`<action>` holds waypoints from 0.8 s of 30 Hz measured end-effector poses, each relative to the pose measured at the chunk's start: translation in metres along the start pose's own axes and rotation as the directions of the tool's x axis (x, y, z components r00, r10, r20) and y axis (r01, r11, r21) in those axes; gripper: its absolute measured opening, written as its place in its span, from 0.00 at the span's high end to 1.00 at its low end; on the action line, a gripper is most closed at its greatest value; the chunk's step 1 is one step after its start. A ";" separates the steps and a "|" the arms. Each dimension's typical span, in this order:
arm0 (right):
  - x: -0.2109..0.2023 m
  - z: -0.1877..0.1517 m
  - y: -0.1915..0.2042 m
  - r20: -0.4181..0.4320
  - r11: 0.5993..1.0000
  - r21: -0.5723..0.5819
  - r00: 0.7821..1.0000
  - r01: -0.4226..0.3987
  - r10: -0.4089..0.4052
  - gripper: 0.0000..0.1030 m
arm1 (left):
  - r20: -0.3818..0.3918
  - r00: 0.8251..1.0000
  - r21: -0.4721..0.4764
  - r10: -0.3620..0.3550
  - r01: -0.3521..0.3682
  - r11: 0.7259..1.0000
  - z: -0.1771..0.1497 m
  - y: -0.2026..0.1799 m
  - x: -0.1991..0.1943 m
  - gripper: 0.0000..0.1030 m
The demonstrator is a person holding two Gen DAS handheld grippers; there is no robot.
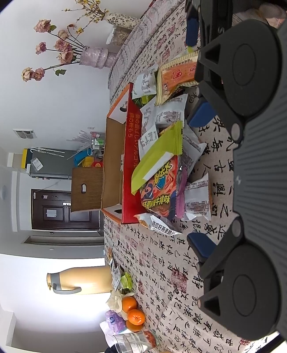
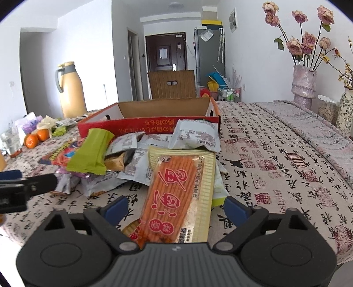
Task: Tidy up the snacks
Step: 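Grasp the orange sausage packet with the right gripper and lift it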
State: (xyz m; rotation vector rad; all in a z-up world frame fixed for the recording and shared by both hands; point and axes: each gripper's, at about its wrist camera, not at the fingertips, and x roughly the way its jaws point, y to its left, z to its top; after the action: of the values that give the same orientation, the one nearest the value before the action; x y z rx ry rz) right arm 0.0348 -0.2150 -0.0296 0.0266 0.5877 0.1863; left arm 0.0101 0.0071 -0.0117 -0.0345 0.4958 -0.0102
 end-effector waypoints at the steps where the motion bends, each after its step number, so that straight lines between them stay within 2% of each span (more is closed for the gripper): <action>1: 0.004 0.000 0.001 -0.009 1.000 -0.001 1.000 0.006 -0.006 0.20 | -0.001 1.000 -0.002 0.001 -0.001 1.000 0.000 0.001 0.001 0.00; 6: 0.016 -0.002 0.007 -0.046 1.000 -0.016 0.999 0.026 -0.027 0.33 | -0.006 1.000 -0.012 0.003 -0.003 1.000 -0.001 0.006 0.004 0.00; 12: 0.011 -0.003 0.004 -0.037 1.000 -0.003 0.999 0.014 -0.014 0.51 | -0.011 1.000 -0.019 -0.002 0.002 1.000 -0.002 0.009 0.006 0.00; 14: 0.010 -0.002 0.004 -0.035 1.000 0.000 0.999 0.003 -0.003 0.60 | -0.011 1.000 -0.020 -0.003 0.002 1.000 -0.002 0.009 0.006 0.00; 24: 0.001 -0.001 -0.004 -0.002 0.998 0.040 0.998 -0.055 0.055 0.69 | -0.017 1.000 -0.030 0.019 -0.019 0.999 0.004 0.008 0.002 0.00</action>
State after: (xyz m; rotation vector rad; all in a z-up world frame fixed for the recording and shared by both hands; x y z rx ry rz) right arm 0.0360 -0.2187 -0.0310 0.0813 0.5937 0.2284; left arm 0.0139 0.0148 -0.0094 -0.0591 0.5126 0.0154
